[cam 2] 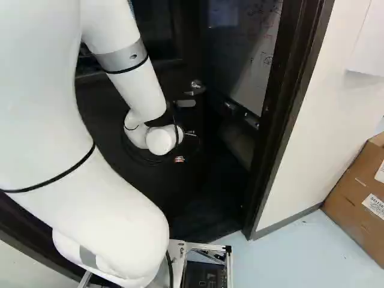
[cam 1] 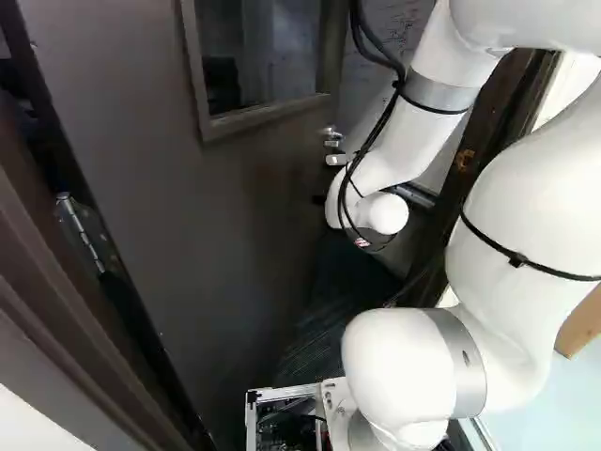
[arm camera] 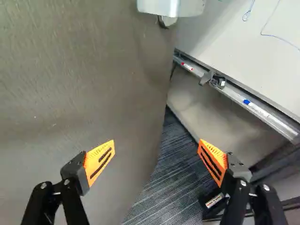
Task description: Open the door and move inside
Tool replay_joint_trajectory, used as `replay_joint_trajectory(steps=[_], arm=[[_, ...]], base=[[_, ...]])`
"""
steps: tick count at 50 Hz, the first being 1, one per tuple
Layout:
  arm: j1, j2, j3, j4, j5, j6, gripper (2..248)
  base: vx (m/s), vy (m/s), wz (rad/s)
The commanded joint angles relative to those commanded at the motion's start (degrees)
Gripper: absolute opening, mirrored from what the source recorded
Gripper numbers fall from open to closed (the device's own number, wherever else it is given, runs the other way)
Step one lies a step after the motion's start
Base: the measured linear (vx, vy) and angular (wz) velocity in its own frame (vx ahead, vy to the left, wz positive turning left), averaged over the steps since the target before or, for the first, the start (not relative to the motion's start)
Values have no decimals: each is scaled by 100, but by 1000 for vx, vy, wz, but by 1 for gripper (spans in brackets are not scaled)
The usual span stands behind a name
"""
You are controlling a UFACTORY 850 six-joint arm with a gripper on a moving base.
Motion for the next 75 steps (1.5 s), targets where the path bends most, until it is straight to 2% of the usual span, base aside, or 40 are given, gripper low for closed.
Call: replay_joint_trajectory(steps=[75], arm=[[1313, -540, -563, 0, 5, 0, 247]], base=[[0, 0, 0]])
